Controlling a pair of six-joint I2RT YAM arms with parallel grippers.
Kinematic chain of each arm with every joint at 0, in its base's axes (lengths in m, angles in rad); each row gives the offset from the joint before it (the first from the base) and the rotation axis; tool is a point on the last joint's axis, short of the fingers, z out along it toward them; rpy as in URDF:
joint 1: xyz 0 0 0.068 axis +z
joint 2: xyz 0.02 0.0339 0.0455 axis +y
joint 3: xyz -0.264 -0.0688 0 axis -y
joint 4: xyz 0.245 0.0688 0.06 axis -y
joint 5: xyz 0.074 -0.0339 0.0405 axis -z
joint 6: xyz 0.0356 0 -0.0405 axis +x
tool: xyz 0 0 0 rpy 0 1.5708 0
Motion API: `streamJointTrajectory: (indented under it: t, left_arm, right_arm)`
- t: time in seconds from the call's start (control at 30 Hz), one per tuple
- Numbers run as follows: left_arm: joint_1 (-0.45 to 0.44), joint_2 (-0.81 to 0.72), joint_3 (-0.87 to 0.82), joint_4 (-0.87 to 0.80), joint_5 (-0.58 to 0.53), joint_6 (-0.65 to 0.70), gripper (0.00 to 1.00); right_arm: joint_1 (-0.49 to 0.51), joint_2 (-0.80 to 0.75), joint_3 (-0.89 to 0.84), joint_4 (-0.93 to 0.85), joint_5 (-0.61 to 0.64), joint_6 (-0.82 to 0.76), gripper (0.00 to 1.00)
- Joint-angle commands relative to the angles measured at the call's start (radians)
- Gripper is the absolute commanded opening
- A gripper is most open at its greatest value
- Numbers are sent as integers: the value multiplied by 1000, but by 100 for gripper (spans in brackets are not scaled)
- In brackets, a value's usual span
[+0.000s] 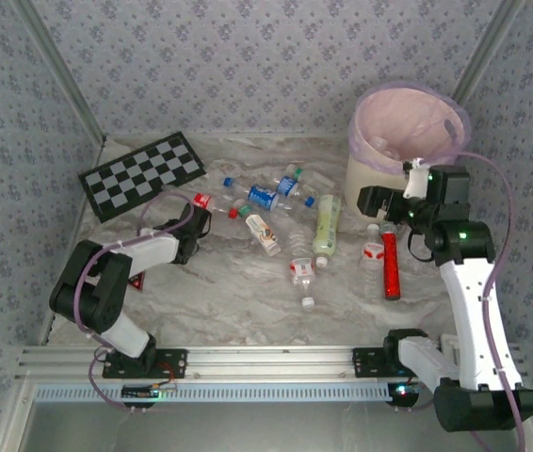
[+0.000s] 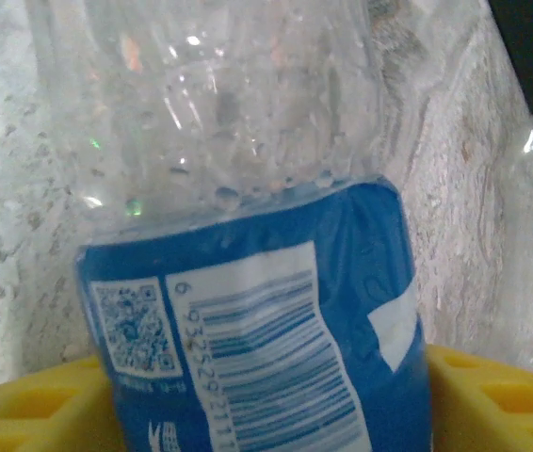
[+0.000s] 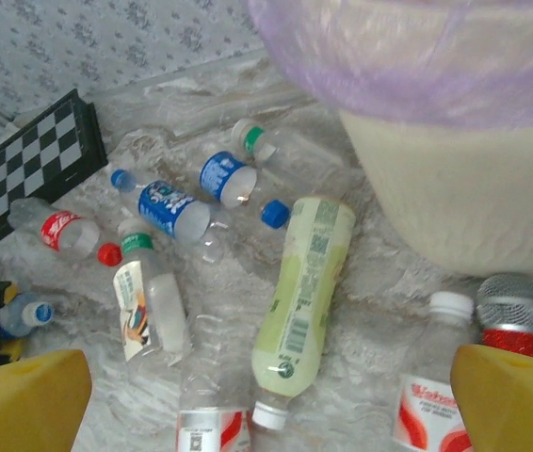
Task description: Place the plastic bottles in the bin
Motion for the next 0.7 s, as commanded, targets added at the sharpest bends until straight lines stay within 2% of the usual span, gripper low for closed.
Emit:
streamJointTrajectory:
  t: [0.0,0.13,0.3,0.4,0.43,0.53,0.6,0.67]
  left_arm:
    - [3,-10,17,-57,-17,1,59]
    - [2,-83,27,-151,-64,41,50]
    - [2,-220,22,-220,-125,182,50]
    - [2,-327,8,-210,-136,348,49]
    - [2,-364,-2,-172,-126,447,45]
    - [8,-460,-14,-44,21,832,45]
    - [8,-510,-12,2,203,1039,45]
    - [9,-544,-9,28,393,1174,45]
  right_arm:
    - [-8,-24,-34,20,-77,39,100]
    - [-11,-34,-27,4,-76,41,100]
    - [-12,-57,-20,1,-111,41,100]
    - [-10,-66,-18,8,-210,25,100]
    - [-9,-68,-18,12,-250,21,100]
    - [-1,-69,-18,21,-315,35,100]
    - [4,-67,-21,40,-336,55,100]
    - [13,-67,-35,94,-375,91,100]
